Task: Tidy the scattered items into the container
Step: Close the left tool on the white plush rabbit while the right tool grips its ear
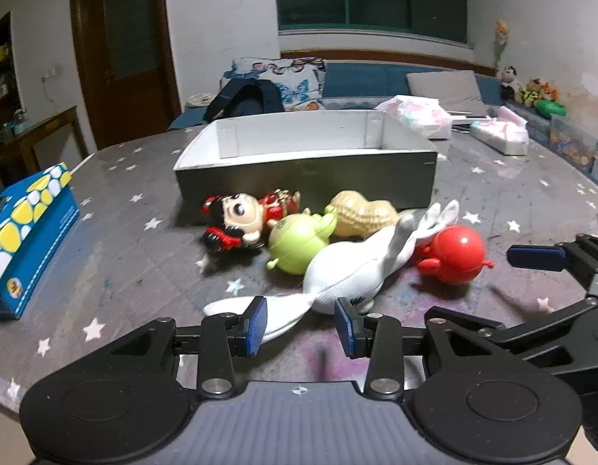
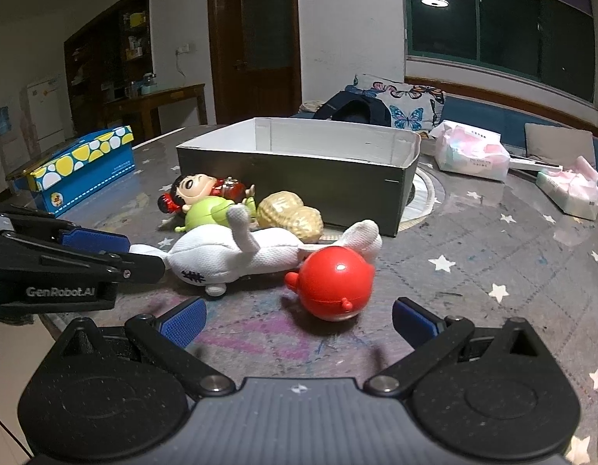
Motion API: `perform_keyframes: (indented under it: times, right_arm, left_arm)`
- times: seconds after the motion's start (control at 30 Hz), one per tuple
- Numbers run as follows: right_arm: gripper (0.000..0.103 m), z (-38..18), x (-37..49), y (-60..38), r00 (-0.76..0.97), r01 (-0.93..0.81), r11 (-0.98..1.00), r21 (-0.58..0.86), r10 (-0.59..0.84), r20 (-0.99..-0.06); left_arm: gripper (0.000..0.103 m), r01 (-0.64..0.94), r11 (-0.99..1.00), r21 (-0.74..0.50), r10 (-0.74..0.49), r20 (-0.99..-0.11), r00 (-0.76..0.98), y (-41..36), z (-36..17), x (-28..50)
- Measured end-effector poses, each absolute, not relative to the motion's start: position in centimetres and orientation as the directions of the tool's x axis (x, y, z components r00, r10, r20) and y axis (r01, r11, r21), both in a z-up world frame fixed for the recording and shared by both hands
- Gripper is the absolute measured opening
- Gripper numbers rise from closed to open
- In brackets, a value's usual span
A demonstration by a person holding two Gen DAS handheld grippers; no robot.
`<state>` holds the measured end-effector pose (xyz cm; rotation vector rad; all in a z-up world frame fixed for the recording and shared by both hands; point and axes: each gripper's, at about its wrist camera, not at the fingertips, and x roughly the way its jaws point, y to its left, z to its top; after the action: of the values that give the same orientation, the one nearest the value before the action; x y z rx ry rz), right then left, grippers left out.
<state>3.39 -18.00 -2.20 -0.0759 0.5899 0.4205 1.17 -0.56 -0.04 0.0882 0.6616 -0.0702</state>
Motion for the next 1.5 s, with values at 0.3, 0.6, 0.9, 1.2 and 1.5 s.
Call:
perform_keyframes:
  times: [0.3, 0.6, 0.9, 1.2, 1.5]
  right_arm:
    - [0.096, -2.3, 4.4, -18.6, 0.750, -0.398, 0.916, 0.055, 0.359, -0.555]
    - [0.086, -1.0, 4.9, -18.3, 0.751, -0.433, 0.899, 0.066, 0.401, -0.524]
    - [0.065, 0.3, 5.2, -16.0, 0.721, -0.520, 0.852, 0.065, 0.478, -0.501]
    - [0.027, -0.8, 6.6, -14.4, 0.665, -0.555, 0.826, 0.096, 0.510, -0.546]
    - [0.008, 0.0, 7.7, -15.0, 0.682, -0.520, 0.846, 0.117, 0.494, -0.539]
  left_arm:
    - [0.041, 0.181, 0.981, 0.072, -0.102, -0.603, 0.791, -1.2, 0.2, 2.0]
    - [0.041, 0.218, 0.973, 0.072, -0.126, -0.625, 0.770, 0.4, -0.5, 2.7]
    - [0.042, 0.274, 0.958, 0.080, -0.165, -0.627, 0.761, 1.1, -0.9, 2.8]
    - [0.040, 0.332, 0.941, 0.066, -0.211, -0.653, 0.727, 1.4, -2.0, 3.7]
    - [0.014, 0.323, 0.946, -0.012, -0.251, -0.655, 0.712, 2.7, -1.9, 4.7]
